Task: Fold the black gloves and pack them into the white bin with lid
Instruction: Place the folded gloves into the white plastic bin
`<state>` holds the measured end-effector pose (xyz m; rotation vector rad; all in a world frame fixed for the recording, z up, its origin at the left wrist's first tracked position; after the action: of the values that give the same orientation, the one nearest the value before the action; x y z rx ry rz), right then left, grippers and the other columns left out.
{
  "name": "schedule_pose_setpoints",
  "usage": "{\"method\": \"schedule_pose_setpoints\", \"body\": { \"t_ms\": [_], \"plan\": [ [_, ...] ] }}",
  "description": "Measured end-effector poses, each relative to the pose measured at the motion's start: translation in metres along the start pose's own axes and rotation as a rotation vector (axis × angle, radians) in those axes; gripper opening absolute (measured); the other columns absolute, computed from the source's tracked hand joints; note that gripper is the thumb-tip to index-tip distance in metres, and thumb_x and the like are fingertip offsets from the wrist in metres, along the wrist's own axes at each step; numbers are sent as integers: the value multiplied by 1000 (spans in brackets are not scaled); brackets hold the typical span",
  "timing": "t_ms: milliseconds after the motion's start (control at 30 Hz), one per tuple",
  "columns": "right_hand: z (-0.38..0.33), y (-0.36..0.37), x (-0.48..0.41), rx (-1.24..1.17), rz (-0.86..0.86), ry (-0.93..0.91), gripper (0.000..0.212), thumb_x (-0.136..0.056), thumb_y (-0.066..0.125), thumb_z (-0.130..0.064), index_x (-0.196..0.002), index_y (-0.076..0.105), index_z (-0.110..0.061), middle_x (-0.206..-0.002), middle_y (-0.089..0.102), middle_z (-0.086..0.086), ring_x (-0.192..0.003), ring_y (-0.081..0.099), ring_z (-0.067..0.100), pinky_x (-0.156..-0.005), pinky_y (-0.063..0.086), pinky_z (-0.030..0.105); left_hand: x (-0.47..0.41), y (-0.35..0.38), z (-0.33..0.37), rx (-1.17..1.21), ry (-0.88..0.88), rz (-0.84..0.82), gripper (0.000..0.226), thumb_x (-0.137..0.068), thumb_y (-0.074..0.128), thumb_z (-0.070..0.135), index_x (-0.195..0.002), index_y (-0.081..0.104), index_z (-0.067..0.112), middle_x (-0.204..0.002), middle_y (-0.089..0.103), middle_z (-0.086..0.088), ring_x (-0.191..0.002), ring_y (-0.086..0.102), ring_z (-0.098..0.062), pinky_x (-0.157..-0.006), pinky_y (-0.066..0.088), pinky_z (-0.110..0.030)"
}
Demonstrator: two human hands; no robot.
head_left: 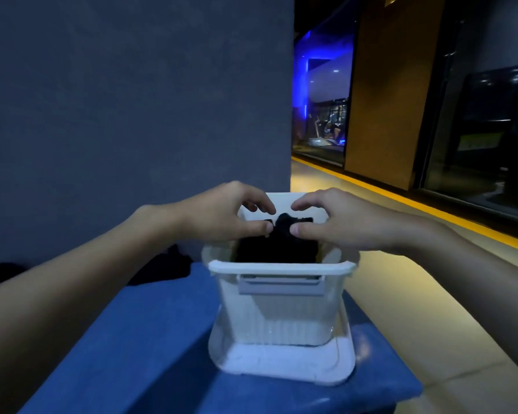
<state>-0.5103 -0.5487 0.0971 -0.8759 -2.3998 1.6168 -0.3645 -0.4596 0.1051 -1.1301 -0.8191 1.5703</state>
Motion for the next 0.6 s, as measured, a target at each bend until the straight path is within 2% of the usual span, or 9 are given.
{"method": "schedule_pose_setpoints", "body": {
  "t_ms": [100,167,233,333,400,500,533,600],
  "plan": [
    [-50,13,0,32,1,-112,52,-90,62,-45,-136,55,-23,-138,54,-11,-124,48,5,-91,35,19,47,-21,-12,51,-60,52,18,-93,66,26,-111,68,22,-87,60,18,-56,50,25,-53,37,-3],
    [-83,25,-2,33,4,-180,45,-90,63,-43,-130,60,-23,-132,59,-10,-123,51,6,-94,38,21,80,-37,-24,66,-103,102,9,-95,64,19,-103,66,21,-73,65,19,-49,50,22,-48,37,-2],
    [-114,40,-6,30,-8,-224,43,-89,63,-43,-127,62,-23,-128,61,-11,-122,52,7,-98,40,23,111,-50,-40,42,-157,148,8,-95,64,18,-102,66,20,-64,64,25,-54,52,23,-53,38,-1],
    [-156,69,-14,-11,-55,-294,41,-88,64,-44,-124,63,-24,-125,62,-11,-120,54,6,-100,42,24,155,-66,-73,-11,-245,217,15,-92,66,26,-106,71,25,-92,68,20,-80,59,19,-70,41,-6],
    [-184,92,-20,-37,-90,-337,37,-89,63,-41,-122,65,-23,-122,65,-10,-116,56,6,-96,42,21,185,-72,-101,-2,-321,245,14,-91,67,29,-104,72,28,-96,70,16,-90,63,10,-76,46,-14],
    [-214,129,-33,-98,-132,-357,26,-89,65,-33,-111,69,-20,-109,70,-6,-106,62,9,-91,48,22,227,-73,-141,46,-465,313,9,-91,67,28,-99,73,28,-90,73,9,-86,68,-6,-78,54,-26],
    [-222,143,-38,-116,-150,-350,23,-89,65,-31,-108,70,-20,-106,71,-6,-102,64,10,-89,49,24,241,-72,-153,46,-506,350,8,-91,67,27,-97,72,27,-88,73,8,-83,68,-9,-76,54,-29],
    [-234,172,-48,-134,-196,-339,19,-88,64,-29,-104,70,-20,-103,71,-6,-98,64,11,-87,50,25,265,-71,-177,25,-585,413,8,-92,65,24,-96,71,24,-88,71,7,-73,64,-3,-67,51,-26]
  ]
}}
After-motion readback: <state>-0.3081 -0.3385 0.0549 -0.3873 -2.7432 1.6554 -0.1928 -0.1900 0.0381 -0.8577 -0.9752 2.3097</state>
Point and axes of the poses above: each hand's wrist, its own x-axis away from the middle knuckle, its own y-axis out of the palm, z = x × y, the point moved 6 cm from there along -x, towards the middle knuckle
